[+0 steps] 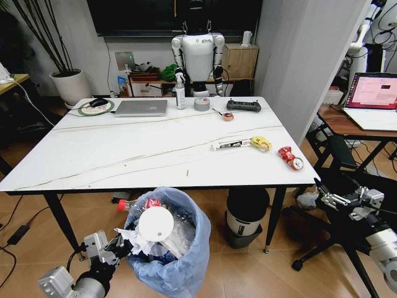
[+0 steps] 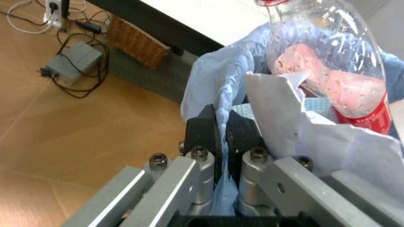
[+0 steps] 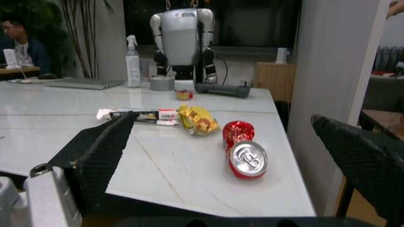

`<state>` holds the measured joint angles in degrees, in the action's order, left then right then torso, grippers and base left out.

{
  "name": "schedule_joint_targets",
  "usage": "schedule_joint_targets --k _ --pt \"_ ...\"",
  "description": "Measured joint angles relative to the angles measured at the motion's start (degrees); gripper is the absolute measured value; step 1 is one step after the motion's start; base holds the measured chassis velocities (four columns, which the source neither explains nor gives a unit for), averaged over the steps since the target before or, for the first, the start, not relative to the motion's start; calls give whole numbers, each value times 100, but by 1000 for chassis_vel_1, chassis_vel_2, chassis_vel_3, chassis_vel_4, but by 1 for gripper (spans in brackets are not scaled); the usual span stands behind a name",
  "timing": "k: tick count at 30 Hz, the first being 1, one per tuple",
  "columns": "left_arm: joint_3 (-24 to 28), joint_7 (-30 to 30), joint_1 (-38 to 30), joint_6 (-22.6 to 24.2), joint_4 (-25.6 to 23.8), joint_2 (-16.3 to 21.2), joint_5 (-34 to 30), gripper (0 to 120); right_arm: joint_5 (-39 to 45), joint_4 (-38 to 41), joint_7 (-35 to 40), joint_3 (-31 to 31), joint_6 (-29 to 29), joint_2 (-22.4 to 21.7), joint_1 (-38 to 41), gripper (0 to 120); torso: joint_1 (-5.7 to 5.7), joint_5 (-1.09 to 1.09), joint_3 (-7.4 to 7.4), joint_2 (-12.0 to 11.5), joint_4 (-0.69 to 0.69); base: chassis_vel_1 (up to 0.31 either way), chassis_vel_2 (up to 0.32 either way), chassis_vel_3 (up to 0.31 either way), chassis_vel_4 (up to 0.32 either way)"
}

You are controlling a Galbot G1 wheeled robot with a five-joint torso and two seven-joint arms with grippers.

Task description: Pick up the trash bin and place the trash from the table into it.

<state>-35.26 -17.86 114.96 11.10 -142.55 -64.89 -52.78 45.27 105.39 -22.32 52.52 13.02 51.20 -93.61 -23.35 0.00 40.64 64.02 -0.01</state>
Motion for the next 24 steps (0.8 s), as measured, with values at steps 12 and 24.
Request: schedule_joint_targets --k 12,24 --pt "-137 30 145 0 -67 3 50 0 811 11 1698 -1444 -805 -1081 1343 100 0 -1 0 0 0 0 0 0 0" --pt "-238 81 199 0 -37 16 61 0 1564 -1205 1645 -2965 -1375 -1592 2989 100 0 2 0 0 -1 0 0 0 0"
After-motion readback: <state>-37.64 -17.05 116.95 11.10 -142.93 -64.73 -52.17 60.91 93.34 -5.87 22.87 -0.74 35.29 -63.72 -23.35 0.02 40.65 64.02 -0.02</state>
